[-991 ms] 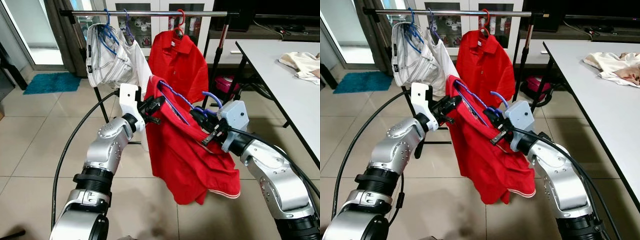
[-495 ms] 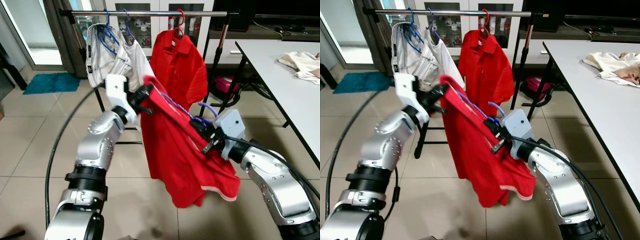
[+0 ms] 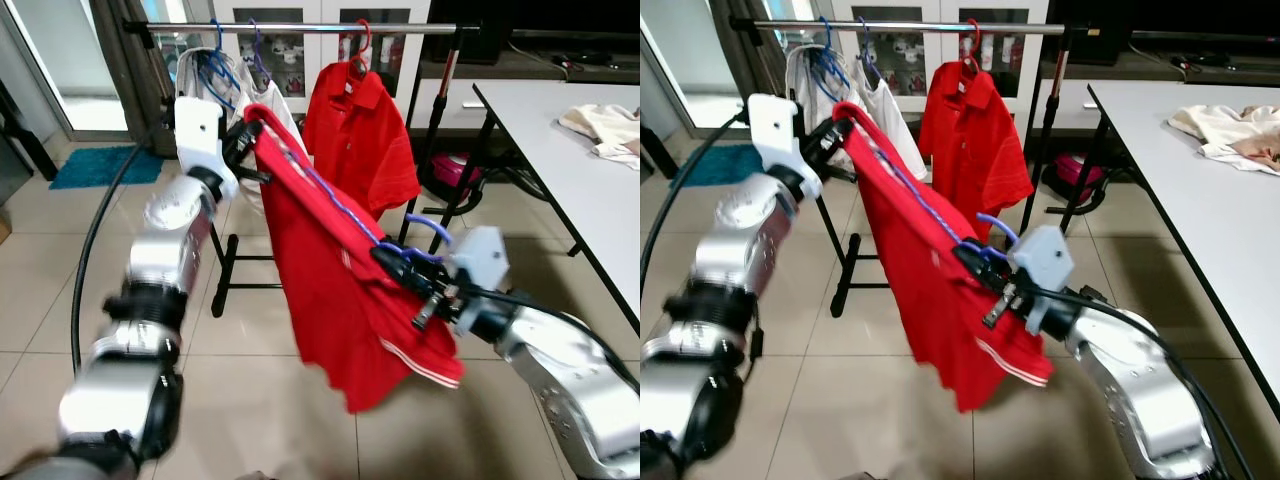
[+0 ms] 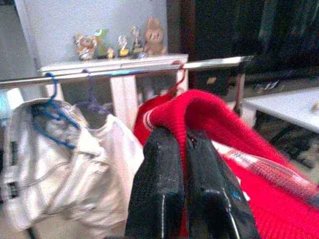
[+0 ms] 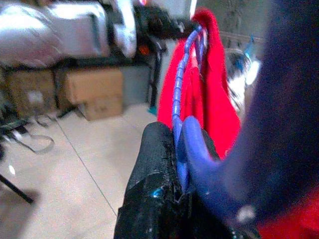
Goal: Hang hanger
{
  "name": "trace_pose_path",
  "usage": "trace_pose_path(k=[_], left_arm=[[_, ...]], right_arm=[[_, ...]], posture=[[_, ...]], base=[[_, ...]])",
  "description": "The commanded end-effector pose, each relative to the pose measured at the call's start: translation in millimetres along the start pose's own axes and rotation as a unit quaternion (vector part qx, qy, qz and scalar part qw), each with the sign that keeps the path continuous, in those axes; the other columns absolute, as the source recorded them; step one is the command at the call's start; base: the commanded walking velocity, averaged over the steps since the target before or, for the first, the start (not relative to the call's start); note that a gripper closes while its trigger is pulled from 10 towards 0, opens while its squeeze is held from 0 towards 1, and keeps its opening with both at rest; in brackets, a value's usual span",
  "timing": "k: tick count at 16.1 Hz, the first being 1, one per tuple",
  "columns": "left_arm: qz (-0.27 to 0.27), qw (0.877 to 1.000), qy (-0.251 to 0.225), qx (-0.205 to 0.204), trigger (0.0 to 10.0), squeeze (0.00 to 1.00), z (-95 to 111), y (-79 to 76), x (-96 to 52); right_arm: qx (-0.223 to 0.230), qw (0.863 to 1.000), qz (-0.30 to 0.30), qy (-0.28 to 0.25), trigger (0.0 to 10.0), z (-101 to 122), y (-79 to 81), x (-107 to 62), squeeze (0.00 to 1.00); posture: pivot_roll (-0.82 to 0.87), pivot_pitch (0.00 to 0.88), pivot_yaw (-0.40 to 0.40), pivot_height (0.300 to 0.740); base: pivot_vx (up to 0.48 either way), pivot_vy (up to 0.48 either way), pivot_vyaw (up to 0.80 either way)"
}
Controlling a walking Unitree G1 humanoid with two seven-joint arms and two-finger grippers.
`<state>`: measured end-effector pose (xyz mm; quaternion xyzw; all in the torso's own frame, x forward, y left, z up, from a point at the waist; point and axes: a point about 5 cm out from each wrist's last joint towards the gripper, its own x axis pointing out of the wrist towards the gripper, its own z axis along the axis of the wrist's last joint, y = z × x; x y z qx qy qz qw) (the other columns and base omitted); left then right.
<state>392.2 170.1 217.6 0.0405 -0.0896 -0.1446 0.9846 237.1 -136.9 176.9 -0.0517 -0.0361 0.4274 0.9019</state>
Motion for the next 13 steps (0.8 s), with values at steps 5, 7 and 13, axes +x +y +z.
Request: trace_pose_path(k=[5,7,13], left_arm=[[0.064,0.998,0.007,-0.021,0.0,0.00,-6,26.6,0.2],[-0.122,0.992,0.007,-0.036,0.0,0.00,-20,-37.1,5.1],[-0.329,0.941,0.039,-0.066,0.0,0.00,-44,-117.5,-29.9]], right_arm=[[0.060,0.993,-0.106,-0.008,0.0,1,-10.0,-2.1,0.00],[0.108,0.964,-0.241,-0.036,0.0,-1,-26.1,11.1,0.00],[0.124,0.917,-0.377,-0.027,0.0,-23,-65.2,24.3,0.00]], posture=[[-0.27,0.000,0.073,0.740],[-0.28,0.000,0.082,0.740],[-0.26,0.000,0.088,0.740]], base=[[0.000,0.000,0.00],[0.000,0.000,0.00],[0.000,0.000,0.00]])
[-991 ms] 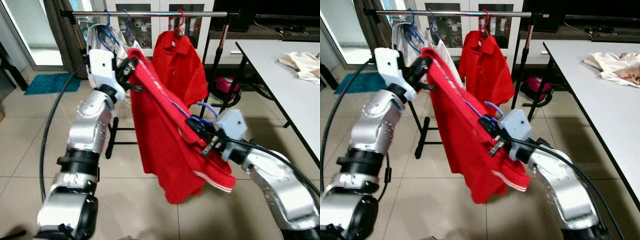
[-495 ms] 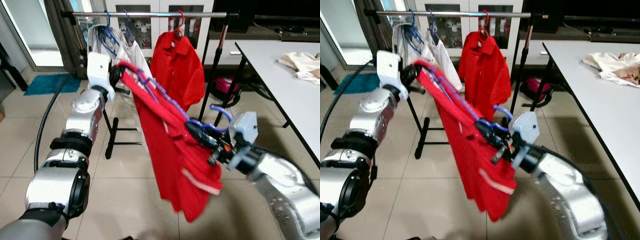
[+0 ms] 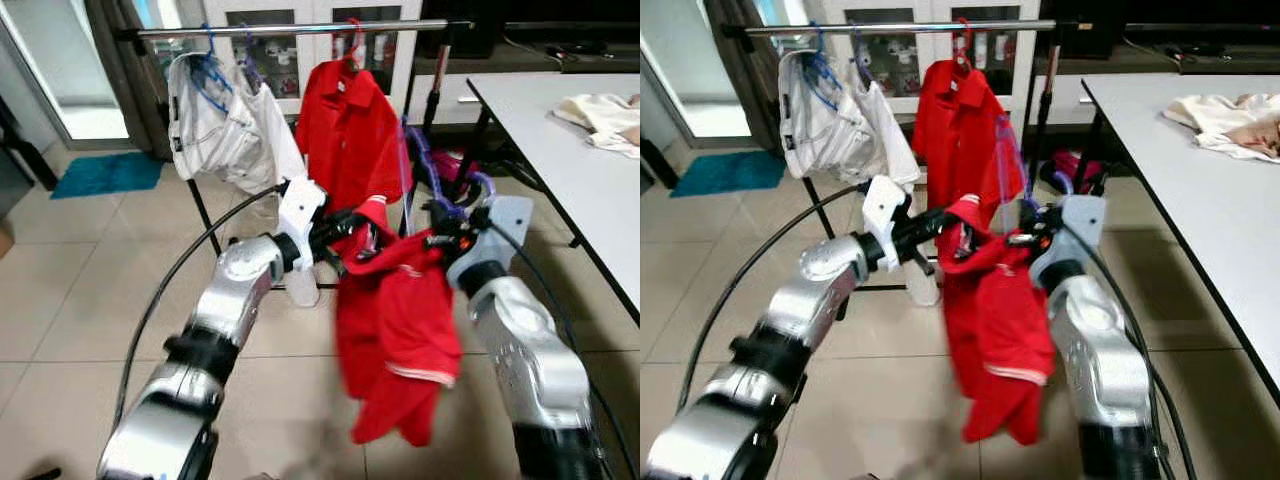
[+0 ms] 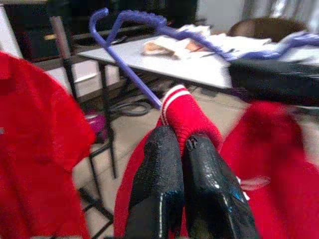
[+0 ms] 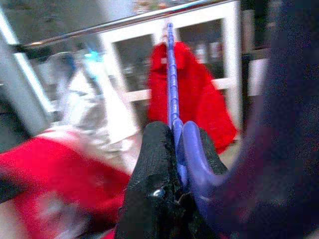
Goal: Hang hanger
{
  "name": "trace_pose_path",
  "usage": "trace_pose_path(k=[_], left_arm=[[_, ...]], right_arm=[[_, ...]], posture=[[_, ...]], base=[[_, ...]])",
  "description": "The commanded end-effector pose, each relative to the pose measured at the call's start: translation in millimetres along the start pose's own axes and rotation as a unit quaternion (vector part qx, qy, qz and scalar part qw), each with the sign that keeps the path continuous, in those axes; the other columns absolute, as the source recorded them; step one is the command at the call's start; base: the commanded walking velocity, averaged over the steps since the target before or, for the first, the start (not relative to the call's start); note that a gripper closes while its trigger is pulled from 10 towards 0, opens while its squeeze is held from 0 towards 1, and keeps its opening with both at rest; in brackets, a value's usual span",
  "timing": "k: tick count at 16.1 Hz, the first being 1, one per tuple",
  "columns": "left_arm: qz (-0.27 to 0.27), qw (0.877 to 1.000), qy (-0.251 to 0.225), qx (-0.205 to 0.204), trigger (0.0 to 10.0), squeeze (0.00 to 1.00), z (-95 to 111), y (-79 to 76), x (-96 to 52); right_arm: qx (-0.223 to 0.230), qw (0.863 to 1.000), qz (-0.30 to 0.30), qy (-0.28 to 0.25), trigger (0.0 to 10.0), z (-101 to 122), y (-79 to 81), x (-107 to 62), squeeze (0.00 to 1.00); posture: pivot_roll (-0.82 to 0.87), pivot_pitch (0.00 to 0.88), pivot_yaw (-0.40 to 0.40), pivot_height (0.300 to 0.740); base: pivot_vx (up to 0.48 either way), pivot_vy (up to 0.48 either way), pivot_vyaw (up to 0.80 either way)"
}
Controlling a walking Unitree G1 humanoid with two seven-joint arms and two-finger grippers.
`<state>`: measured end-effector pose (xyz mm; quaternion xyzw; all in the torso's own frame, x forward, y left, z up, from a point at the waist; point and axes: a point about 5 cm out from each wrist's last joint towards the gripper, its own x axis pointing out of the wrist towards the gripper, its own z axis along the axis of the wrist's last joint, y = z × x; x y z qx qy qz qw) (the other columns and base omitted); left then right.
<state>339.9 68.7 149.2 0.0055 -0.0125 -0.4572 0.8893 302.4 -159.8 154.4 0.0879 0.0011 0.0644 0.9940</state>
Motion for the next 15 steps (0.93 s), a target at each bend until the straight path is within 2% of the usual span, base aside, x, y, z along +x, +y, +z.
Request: trace_pose_path(k=[1,2,3,4,5,6,8,9,10,11,12,13,15], left_arm=[[-0.021,1.000,-0.014,-0.007,0.0,0.00,8,-5.3,-2.8],[-0.022,1.000,-0.017,-0.014,0.0,0.00,7,-6.2,-3.3],[-0.023,0.999,-0.026,-0.034,0.0,0.00,8,-8.7,-4.1],[-0.011,0.999,-0.013,-0.039,0.0,0.00,2,-9.2,-8.8],[0.015,0.999,0.017,-0.026,0.0,0.00,-7,-4.1,-15.8],[0.025,0.999,0.029,-0.024,0.0,0.00,-11,-1.8,-19.7],[0.052,0.994,0.087,-0.027,0.0,0.00,-27,9.2,-41.6],[0.057,0.993,0.103,-0.025,0.0,0.00,-31,11.8,-46.7],[0.069,0.985,0.158,-0.030,0.0,0.00,-50,19.5,-66.0],[0.081,0.974,0.208,-0.039,0.0,0.00,-68,24.8,-85.3],[0.085,0.968,0.231,-0.041,0.0,0.00,-76,26.0,-94.6],[0.091,0.963,0.249,-0.043,0.0,0.00,-84,26.9,-103.9],[0.107,0.963,0.244,-0.043,0.0,0.00,-82,30.3,-108.7]], right_arm=[[0.012,0.999,-0.015,-0.033,0.0,8,-3.9,6.9,0.00],[0.022,0.999,-0.015,-0.041,0.0,10,-4.5,8.0,0.00],[0.067,0.995,-0.006,-0.071,0.0,18,-3.8,10.4,0.00],[0.148,0.977,0.018,-0.151,0.0,42,-3.3,11.7,0.00],[0.214,0.951,0.029,-0.223,0.0,65,-6.8,10.9,0.00],[0.244,0.938,0.027,-0.244,0.0,72,-10.6,11.3,0.00],[0.181,0.943,-0.014,-0.280,0.0,86,-31.6,13.8,0.00],[0.196,0.935,-0.023,-0.294,0.0,89,-36.6,12.7,0.00],[0.247,0.909,-0.037,-0.333,0.0,98,-48.8,7.6,0.00],[0.278,0.891,-0.039,-0.358,0.0,105,-56.7,3.2,0.00],[0.298,0.879,-0.038,-0.371,0.0,108,-60.6,1.5,0.00],[0.309,0.873,-0.031,-0.376,0.0,111,-63.2,1.1,0.00],[0.237,0.911,-0.021,-0.336,0.0,107,-57.4,8.3,0.00]], posture=[[-0.25,0.000,0.081,0.740],[-0.25,0.000,0.076,0.740],[-0.25,0.000,0.074,0.740],[-0.24,0.000,0.071,0.740],[-0.24,0.000,0.074,0.740],[-0.24,0.000,0.080,0.740],[-0.24,0.000,0.090,0.740],[-0.24,0.000,0.090,0.740],[-0.24,0.000,0.090,0.740],[-0.25,0.000,0.091,0.740],[-0.25,0.000,0.090,0.740],[-0.25,0.000,0.089,0.740],[-0.24,0.000,0.084,0.740]], base=[[0.000,0.000,0.00],[0.000,0.000,0.00],[0.000,0.000,0.00],[0.000,0.000,0.00],[0.000,0.000,0.00],[0.000,0.000,0.00],[0.000,0.000,0.00],[0.000,0.000,0.00],[0.000,0.000,0.00],[0.000,0.000,0.00],[0.000,0.000,0.00],[0.000,0.000,0.00],[0.000,0.000,0.00]])
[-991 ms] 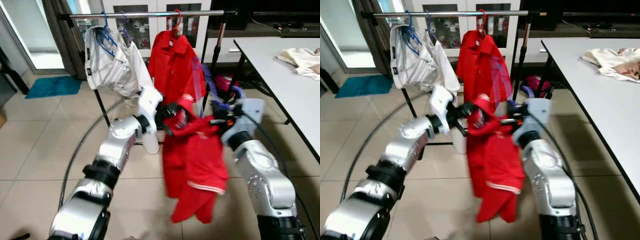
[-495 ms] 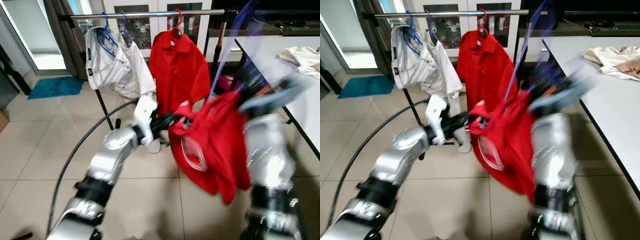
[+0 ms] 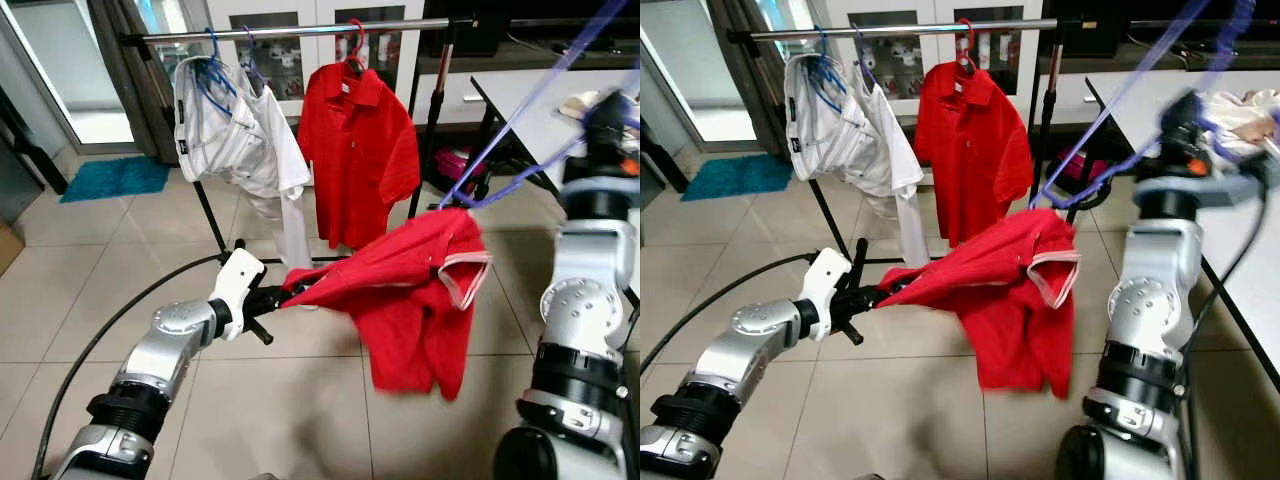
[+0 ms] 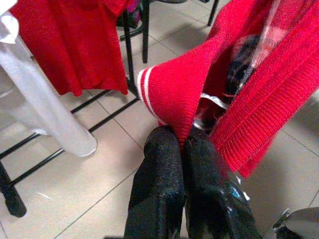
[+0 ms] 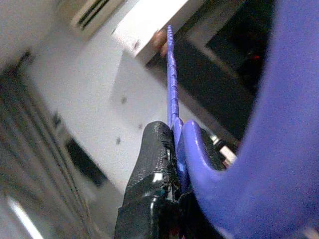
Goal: Hang hanger
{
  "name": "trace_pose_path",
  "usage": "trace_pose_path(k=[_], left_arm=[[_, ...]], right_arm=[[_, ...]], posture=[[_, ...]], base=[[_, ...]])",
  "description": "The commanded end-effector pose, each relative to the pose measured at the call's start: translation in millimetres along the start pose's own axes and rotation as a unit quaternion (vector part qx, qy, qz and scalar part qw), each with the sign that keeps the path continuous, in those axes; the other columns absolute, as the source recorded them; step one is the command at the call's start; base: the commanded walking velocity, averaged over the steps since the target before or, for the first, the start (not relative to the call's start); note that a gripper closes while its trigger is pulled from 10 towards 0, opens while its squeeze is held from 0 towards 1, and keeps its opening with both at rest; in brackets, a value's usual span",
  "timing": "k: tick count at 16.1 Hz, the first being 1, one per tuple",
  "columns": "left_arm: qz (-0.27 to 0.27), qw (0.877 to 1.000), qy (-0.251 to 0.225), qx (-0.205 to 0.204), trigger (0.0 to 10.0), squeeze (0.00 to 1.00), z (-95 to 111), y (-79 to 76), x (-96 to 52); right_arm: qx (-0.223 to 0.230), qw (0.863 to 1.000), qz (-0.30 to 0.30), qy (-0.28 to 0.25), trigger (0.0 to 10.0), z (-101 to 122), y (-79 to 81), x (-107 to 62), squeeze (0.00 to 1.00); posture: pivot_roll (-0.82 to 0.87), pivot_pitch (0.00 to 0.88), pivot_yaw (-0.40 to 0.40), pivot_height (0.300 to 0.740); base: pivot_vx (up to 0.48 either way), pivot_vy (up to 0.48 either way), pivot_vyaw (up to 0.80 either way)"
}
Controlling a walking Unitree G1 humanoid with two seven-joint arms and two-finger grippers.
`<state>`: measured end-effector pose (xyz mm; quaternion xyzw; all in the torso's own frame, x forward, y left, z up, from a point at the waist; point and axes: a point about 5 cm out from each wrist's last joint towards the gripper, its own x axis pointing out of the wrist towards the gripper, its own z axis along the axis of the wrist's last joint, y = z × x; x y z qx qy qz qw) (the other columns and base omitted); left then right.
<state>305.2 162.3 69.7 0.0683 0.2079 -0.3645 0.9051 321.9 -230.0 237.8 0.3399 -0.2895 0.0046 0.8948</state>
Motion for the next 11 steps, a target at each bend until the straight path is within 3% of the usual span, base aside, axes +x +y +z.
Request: trace_pose_path(k=[1,3,4,5,8,9,11], left_arm=[[0.012,1.000,-0.001,-0.004,0.0,0.00,0,5.7,-6.4],[-0.013,0.994,-0.099,-0.036,0.0,0.00,30,0.4,-3.2],[-0.031,0.983,-0.172,-0.059,0.0,0.00,59,-5.6,-0.2],[-0.043,0.970,-0.227,-0.074,0.0,0.00,88,-13.1,7.3],[-0.081,0.949,-0.290,-0.091,0.0,0.00,140,-34.0,30.3],[-0.127,0.928,-0.331,-0.115,0.0,0.00,167,-49.7,35.4],[-0.202,0.879,-0.394,-0.176,0.0,0.00,205,-72.8,29.5]], right_arm=[[-0.050,0.998,0.029,0.015,0.0,0,8.0,2.7,0.00],[-0.156,0.979,0.064,0.118,0.0,-29,10.7,-8.8,0.00],[-0.227,0.956,0.100,0.160,0.0,-45,12.7,-19.9,0.00],[-0.211,0.959,0.100,0.163,0.0,-56,19.3,-27.5,0.00],[-0.225,0.956,0.057,0.182,0.0,-81,16.5,-35.1,0.00],[-0.253,0.945,0.050,0.202,0.0,-94,11.8,-39.4,0.00],[-0.297,0.925,0.051,0.231,0.0,-109,4.6,-47.3,0.00]], posture=[[-0.24,0.000,0.081,0.740],[-0.24,0.000,0.078,0.740],[-0.24,0.000,0.075,0.740],[-0.24,0.000,0.067,0.740],[-0.24,0.000,0.058,0.740],[-0.24,0.000,0.062,0.740],[-0.24,0.000,0.067,0.740]], base=[[0.000,0.000,0.00],[0.000,0.000,0.00],[0.000,0.000,0.00],[0.000,0.000,0.00],[0.000,0.000,0.00],[0.000,0.000,0.00],[0.000,0.000,0.00]])
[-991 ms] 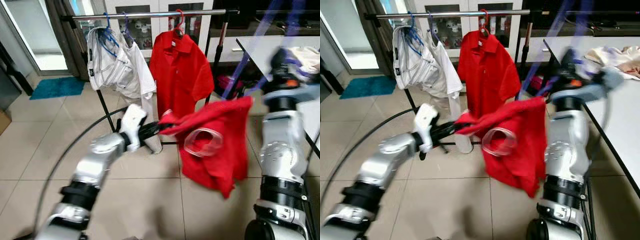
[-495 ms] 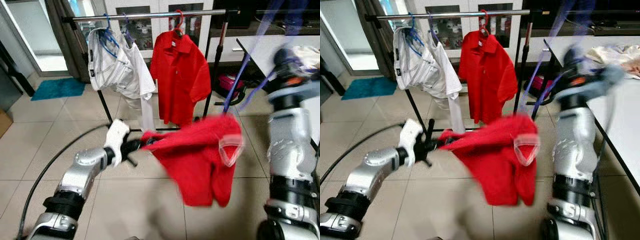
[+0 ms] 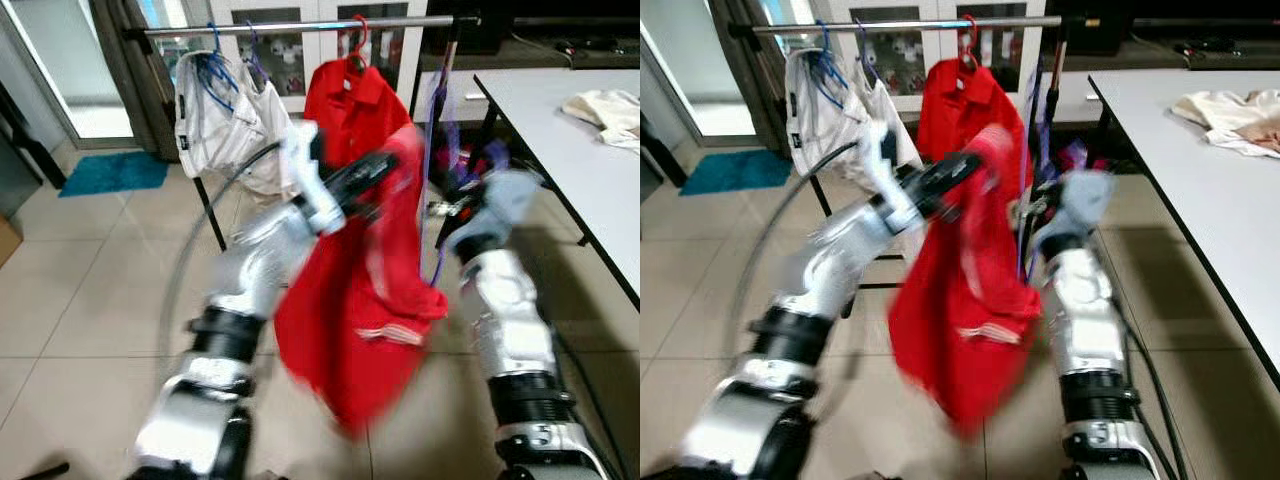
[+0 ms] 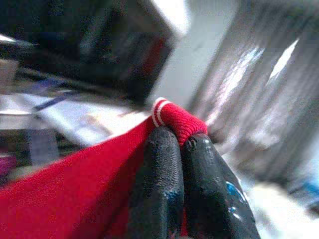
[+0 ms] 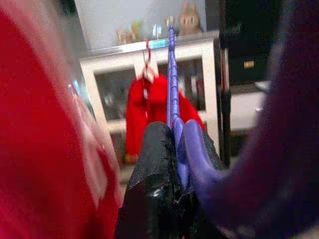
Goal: Hang hanger
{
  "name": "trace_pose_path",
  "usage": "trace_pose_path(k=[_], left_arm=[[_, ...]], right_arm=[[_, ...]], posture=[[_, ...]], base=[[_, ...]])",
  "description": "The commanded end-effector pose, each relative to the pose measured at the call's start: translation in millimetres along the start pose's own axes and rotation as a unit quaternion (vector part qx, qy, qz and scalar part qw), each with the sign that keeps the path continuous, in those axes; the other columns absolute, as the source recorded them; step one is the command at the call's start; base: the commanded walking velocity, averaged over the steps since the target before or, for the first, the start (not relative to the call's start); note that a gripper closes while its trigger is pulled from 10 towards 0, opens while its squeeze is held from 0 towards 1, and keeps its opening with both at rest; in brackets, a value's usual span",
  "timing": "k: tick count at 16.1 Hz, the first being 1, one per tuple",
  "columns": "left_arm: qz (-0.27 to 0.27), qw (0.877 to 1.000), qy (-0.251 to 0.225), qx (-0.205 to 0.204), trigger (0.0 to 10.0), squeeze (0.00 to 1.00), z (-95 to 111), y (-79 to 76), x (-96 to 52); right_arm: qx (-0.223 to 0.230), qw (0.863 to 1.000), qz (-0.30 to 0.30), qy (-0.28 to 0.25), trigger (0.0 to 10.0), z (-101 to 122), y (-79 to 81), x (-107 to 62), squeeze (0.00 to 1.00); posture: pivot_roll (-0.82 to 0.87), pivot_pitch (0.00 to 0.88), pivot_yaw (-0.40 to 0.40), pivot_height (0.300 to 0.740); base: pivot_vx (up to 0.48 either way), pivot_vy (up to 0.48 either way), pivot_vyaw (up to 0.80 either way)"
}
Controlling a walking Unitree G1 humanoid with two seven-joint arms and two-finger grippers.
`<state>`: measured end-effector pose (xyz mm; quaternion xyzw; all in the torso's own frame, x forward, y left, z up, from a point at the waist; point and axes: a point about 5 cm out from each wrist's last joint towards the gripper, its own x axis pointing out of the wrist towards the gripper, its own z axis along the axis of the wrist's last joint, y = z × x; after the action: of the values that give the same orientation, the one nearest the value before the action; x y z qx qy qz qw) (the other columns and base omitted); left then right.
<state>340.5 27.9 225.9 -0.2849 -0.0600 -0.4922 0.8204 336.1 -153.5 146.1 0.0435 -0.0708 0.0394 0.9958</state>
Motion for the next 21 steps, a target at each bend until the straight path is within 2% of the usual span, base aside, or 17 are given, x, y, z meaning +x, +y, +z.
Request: trace_pose_path(k=[1,2,3,4,5,6,9,10,11,13,14,16,17,18,19,20,21], left_arm=[[-0.035,0.998,-0.052,-0.029,0.0,0.00,25,-13.8,6.9],[-0.053,0.994,-0.069,-0.069,0.0,0.00,28,-20.4,7.7],[-0.069,0.989,-0.083,-0.104,0.0,0.00,30,-26.9,7.6],[-0.069,0.986,-0.089,-0.120,0.0,0.00,32,-27.0,6.3],[-0.061,0.987,-0.088,-0.123,0.0,0.00,34,-24.3,3.9],[-0.040,0.991,-0.068,-0.110,0.0,0.00,35,-17.2,-2.2],[-0.019,0.995,-0.031,-0.095,0.0,0.00,39,-8.9,-16.2],[-0.020,0.997,0.023,-0.066,0.0,0.00,34,-7.7,-29.2],[-0.019,0.997,0.050,-0.052,0.0,0.00,31,-7.1,-35.2],[0.018,0.985,0.173,0.002,0.0,0.00,10,5.4,-67.3],[0.030,0.978,0.207,0.016,0.0,0.00,3,8.9,-76.8],[0.045,0.969,0.242,0.033,0.0,0.00,-6,13.4,-85.1],[0.071,0.956,0.276,0.065,0.0,0.00,-14,21.7,-91.6],[0.106,0.943,0.300,0.100,0.0,0.00,-19,33.4,-100.0],[0.130,0.928,0.326,0.128,0.0,0.00,-24,42.1,-110.6],[0.138,0.922,0.336,0.136,0.0,0.00,-26,44.6,-116.4],[0.154,0.919,0.333,0.141,0.0,0.00,-26,48.1,-120.0]], right_arm=[[-0.014,1.000,0.007,0.001,0.0,-2,5.5,2.5,0.00],[-0.001,1.000,0.004,0.020,0.0,-8,7.2,2.9,0.00],[0.042,0.998,-0.040,0.010,0.0,-12,0.4,4.6,0.00],[0.049,0.997,-0.063,-0.015,0.0,-10,-3.8,7.3,0.00],[0.063,0.993,-0.090,-0.047,0.0,-4,-9.7,9.5,0.00],[0.122,0.979,-0.130,-0.102,0.0,9,-22.4,11.3,0.00],[0.226,0.943,-0.168,-0.177,0.0,29,-41.5,13.2,0.00],[0.276,0.920,-0.177,-0.214,0.0,41,-52.0,15.8,0.00],[0.293,0.911,-0.180,-0.230,0.0,46,-56.3,16.8,0.00],[0.378,0.862,-0.158,-0.298,0.0,73,-75.0,20.3,0.00],[0.426,0.835,-0.148,-0.315,0.0,80,-82.2,19.9,0.00],[0.476,0.803,-0.140,-0.331,0.0,84,-89.5,18.5,0.00],[0.503,0.784,-0.128,-0.340,0.0,87,-93.2,17.2,0.00],[0.462,0.818,-0.088,-0.331,0.0,91,-86.1,16.7,0.00],[0.357,0.882,-0.042,-0.306,0.0,95,-71.4,15.5,0.00],[0.270,0.917,-0.022,-0.292,0.0,96,-60.7,12.5,0.00],[0.158,0.953,0.001,-0.260,0.0,91,-49.0,10.7,0.00]], posture=[[-0.24,0.000,0.075,0.740],[-0.25,0.000,0.078,0.740],[-0.24,0.000,0.078,0.740],[-0.24,0.000,0.078,0.740],[-0.24,0.000,0.079,0.740],[-0.22,0.000,0.075,0.740],[-0.20,0.000,0.070,0.740],[-0.19,0.000,0.070,0.740],[-0.19,0.000,0.070,0.740],[-0.19,0.000,0.076,0.740],[-0.19,0.000,0.079,0.740],[-0.19,0.000,0.083,0.740],[-0.19,0.000,0.083,0.740],[-0.19,0.000,0.086,0.740],[-0.20,0.000,0.086,0.740],[-0.20,0.000,0.085,0.740],[-0.20,0.000,0.083,0.740]], base=[[0.000,0.000,0.00],[0.000,0.000,0.00],[0.000,0.000,0.00],[0.000,0.000,0.00],[0.000,0.000,0.00],[0.000,0.000,0.00],[0.000,0.000,0.00],[0.000,0.000,0.00],[0.000,0.000,0.00],[0.000,0.000,0.00],[0.000,0.000,0.00],[0.000,0.000,0.00],[0.000,0.000,0.00],[0.000,0.000,0.00],[0.000,0.000,0.00],[0.000,0.000,0.00],[0.000,0.000,0.00]])
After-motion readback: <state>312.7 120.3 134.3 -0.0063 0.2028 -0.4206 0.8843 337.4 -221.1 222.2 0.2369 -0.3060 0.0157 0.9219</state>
